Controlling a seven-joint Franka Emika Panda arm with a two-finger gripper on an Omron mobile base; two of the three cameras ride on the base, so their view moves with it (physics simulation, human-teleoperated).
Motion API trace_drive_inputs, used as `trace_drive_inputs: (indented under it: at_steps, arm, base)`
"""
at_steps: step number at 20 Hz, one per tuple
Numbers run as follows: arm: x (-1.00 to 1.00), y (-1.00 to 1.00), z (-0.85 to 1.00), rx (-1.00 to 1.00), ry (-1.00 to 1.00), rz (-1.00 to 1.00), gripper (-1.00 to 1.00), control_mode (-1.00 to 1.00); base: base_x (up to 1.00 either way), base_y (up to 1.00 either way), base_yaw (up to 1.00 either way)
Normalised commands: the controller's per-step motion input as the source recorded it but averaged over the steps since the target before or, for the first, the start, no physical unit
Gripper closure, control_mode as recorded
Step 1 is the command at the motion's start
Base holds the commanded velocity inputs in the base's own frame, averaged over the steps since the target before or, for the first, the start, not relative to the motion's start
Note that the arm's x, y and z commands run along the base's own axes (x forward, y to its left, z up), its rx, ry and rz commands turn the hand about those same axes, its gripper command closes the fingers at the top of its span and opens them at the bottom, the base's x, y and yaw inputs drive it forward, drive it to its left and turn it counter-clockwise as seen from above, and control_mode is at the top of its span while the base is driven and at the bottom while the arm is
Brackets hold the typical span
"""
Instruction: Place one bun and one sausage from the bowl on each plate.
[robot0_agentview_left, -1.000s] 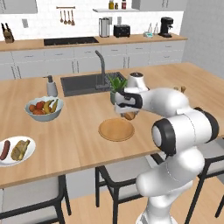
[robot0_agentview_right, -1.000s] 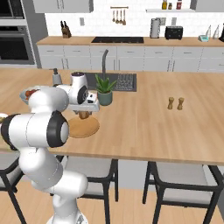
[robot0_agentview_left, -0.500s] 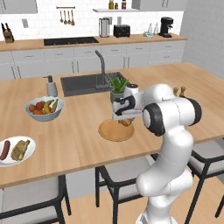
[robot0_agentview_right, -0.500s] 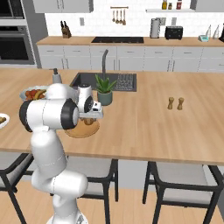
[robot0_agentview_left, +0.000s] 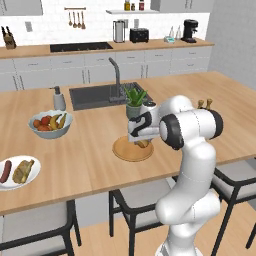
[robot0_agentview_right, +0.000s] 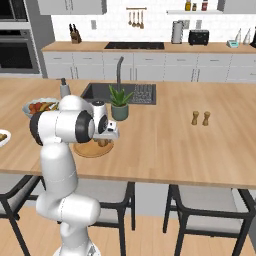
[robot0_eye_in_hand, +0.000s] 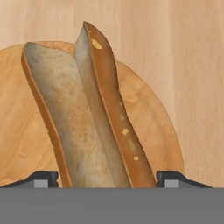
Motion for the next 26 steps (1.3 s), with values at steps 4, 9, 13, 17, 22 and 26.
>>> trace_drive_inputs:
  at_steps: [4,9,13,17,22,26]
  arm:
    - [0.0,0.0,0.0,0.0,0.0,0.0,-1.0,-1.0]
    - [0.0,0.0,0.01,0.0,-0.01,0.0,-1.0,-1.0]
    - [-0.01,0.0,0.13,0.0,-0.05,0.0,-1.0,-1.0]
    - [-0.25,-0.01,0.28,0.02,-0.06,0.0,-1.0,-1.0]
    - [-0.93,-0.01,0.55,0.0,-0.06,0.0,-1.0,-1.0]
    - [-0.92,0.08,0.71,0.0,-0.01,0.0,-1.0,-1.0]
  base:
    - [0.0,0.0,0.0]
    - [0.0,0.0,0.0]
    - [0.0,0.0,0.0]
    - [0.0,0.0,0.0]
    - [0.0,0.0,0.0]
    - [0.0,0.0,0.0]
